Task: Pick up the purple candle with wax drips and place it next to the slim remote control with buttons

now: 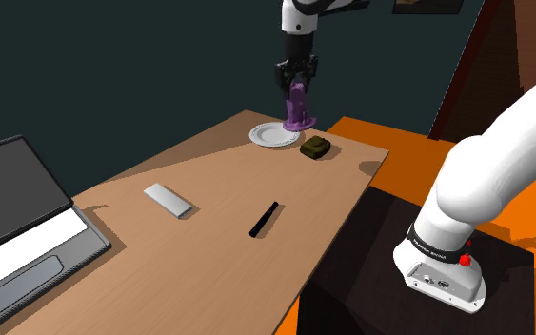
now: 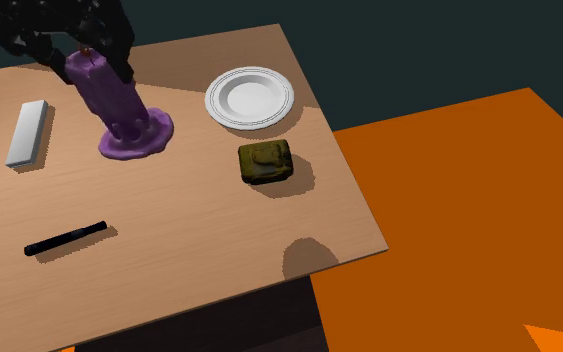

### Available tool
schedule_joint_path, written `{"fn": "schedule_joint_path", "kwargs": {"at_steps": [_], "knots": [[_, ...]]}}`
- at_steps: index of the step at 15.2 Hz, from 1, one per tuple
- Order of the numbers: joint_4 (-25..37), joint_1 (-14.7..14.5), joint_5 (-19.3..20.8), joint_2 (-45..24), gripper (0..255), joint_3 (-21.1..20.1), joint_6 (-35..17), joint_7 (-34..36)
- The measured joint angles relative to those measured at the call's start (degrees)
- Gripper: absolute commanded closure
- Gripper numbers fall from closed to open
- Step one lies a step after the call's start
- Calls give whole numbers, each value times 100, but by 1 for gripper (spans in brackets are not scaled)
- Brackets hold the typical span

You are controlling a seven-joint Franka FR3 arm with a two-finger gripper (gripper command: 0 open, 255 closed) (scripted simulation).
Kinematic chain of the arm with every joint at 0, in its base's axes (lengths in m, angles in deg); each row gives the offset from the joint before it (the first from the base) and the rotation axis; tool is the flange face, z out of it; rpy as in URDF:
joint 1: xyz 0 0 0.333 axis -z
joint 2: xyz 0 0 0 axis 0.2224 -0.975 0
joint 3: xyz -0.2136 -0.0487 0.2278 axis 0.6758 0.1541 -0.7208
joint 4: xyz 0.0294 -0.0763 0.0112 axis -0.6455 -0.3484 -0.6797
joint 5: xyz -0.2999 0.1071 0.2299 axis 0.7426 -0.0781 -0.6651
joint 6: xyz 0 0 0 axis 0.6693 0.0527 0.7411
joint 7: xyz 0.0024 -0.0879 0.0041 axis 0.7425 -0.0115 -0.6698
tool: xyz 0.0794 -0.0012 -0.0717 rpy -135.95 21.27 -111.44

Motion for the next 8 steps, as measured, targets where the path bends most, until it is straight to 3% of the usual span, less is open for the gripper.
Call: {"fn": "schedule_joint_path", "kwargs": {"at_steps": [8], "knots": [[425, -395, -130, -439, 255, -731, 27, 1083]]}}
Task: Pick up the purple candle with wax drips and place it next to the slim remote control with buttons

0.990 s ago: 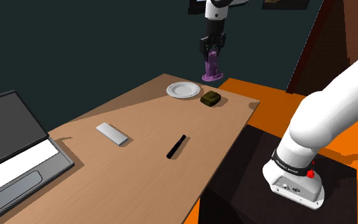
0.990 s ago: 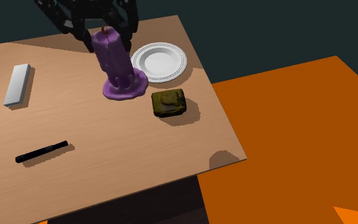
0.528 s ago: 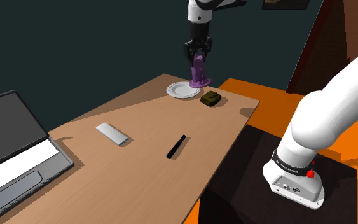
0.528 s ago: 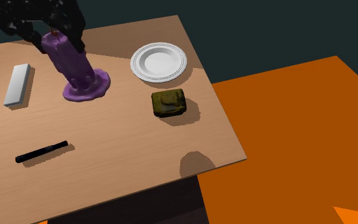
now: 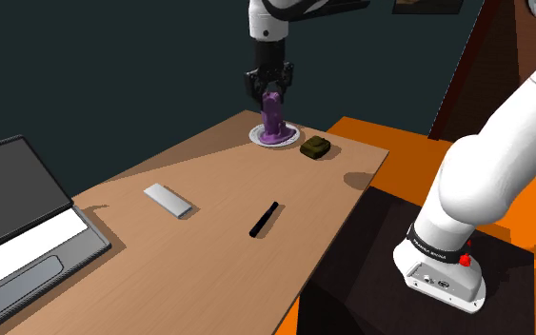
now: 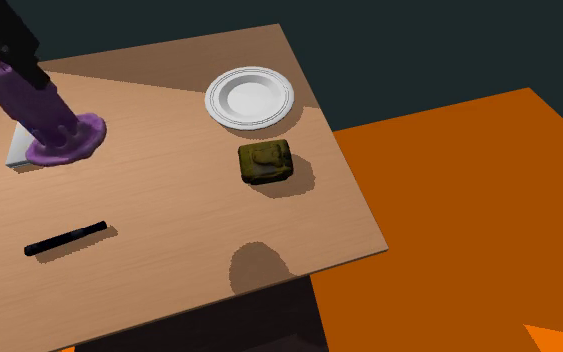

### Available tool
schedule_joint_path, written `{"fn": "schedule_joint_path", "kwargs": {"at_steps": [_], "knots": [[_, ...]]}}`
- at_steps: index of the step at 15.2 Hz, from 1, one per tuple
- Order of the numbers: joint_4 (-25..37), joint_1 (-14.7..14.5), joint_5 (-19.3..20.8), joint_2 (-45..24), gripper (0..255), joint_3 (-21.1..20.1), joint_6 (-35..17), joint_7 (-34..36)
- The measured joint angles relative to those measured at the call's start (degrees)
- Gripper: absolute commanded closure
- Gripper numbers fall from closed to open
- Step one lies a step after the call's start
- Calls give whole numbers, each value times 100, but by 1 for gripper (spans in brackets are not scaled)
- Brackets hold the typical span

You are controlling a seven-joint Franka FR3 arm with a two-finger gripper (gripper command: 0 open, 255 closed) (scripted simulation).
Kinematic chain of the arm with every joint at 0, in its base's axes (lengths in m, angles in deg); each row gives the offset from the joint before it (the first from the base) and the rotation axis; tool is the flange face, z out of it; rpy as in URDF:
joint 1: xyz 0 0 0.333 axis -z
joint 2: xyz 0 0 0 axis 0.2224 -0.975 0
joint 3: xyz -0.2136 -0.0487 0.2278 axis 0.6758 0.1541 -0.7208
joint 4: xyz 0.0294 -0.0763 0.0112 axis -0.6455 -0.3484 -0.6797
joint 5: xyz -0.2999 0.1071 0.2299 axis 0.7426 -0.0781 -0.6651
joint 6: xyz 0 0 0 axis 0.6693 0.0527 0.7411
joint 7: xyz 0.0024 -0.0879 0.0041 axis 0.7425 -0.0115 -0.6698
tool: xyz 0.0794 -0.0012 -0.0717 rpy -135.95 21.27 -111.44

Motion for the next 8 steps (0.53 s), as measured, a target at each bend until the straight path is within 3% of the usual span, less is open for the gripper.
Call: {"fn": "schedule_joint_path", "kwargs": {"at_steps": [8], "knots": [[941, -412, 80, -875, 255, -705, 121, 1143]]}}
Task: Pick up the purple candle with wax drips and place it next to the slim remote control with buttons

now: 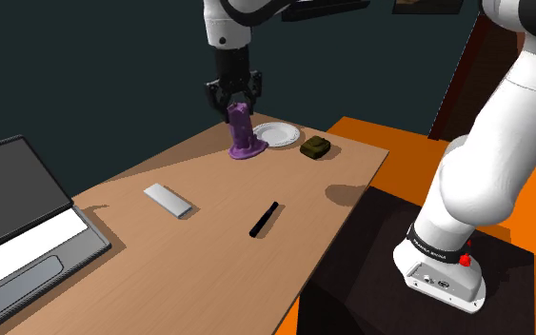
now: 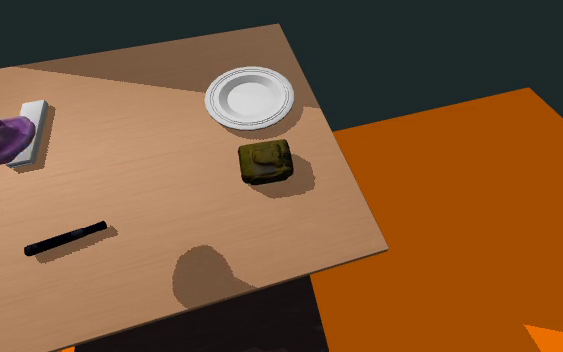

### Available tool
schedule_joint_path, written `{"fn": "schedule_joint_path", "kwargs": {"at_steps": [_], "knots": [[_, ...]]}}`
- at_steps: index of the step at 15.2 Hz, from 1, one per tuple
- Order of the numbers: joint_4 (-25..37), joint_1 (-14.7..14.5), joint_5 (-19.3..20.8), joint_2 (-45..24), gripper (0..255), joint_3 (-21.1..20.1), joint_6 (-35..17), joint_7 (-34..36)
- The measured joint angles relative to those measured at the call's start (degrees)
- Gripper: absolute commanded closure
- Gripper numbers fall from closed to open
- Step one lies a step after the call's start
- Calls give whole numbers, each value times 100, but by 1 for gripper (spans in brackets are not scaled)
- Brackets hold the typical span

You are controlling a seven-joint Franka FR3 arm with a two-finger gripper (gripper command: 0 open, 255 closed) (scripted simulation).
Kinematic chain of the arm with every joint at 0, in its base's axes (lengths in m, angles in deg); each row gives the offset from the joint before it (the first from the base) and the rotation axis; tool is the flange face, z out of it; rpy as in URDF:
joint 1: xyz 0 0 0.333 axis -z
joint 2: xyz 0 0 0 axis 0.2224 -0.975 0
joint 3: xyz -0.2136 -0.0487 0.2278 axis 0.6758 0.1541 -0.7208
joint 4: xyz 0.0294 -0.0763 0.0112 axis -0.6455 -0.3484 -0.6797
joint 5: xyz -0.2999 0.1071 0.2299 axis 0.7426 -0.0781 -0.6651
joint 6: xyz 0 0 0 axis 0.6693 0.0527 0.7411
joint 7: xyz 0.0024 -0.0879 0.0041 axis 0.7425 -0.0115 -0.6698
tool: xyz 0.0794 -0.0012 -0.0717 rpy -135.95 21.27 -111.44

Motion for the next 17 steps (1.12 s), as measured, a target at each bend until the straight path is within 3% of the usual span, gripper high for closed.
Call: {"fn": "schedule_joint_path", "kwargs": {"at_steps": [9, 17], "knots": [[1744, -624, 479, -1453, 255, -614, 440, 1253], [1349, -688, 531, -1558, 255, -649, -39, 1423]]}}
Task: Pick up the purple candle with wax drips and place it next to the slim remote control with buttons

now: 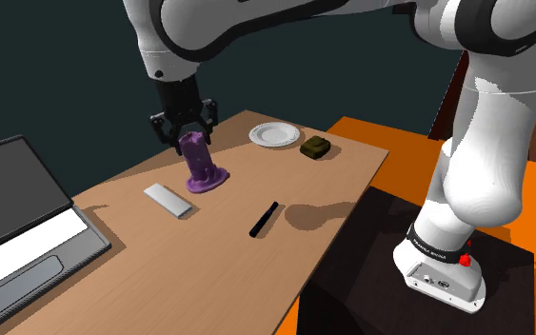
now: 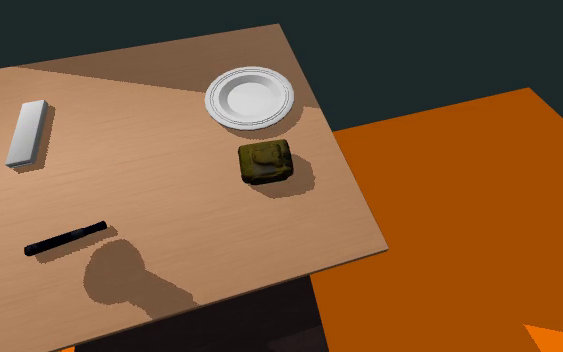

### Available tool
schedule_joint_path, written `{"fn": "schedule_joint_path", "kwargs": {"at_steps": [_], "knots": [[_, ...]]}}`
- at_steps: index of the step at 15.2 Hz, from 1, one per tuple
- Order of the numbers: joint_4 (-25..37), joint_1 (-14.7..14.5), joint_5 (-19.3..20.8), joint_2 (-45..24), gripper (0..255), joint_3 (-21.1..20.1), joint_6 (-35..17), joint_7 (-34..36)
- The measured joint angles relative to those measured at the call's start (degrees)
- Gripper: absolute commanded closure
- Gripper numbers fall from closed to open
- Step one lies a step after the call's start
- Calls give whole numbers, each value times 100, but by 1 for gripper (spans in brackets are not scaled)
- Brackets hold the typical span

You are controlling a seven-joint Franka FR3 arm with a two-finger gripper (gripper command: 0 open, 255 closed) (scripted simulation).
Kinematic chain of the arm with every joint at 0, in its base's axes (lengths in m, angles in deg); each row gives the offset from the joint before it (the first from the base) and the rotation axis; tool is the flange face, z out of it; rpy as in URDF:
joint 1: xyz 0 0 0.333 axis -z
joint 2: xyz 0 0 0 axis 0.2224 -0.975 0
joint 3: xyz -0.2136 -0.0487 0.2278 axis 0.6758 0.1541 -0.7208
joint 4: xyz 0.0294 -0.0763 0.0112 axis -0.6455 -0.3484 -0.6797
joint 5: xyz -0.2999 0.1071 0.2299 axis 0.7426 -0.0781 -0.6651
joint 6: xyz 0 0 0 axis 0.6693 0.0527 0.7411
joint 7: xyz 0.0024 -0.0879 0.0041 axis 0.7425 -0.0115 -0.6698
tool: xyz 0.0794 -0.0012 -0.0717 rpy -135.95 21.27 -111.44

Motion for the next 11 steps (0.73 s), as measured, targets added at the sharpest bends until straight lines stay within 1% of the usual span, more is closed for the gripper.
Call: {"fn": "schedule_joint_path", "kwargs": {"at_steps": [11], "knots": [[-806, 20, 44, -46, 255, 19, -846, 75]]}}
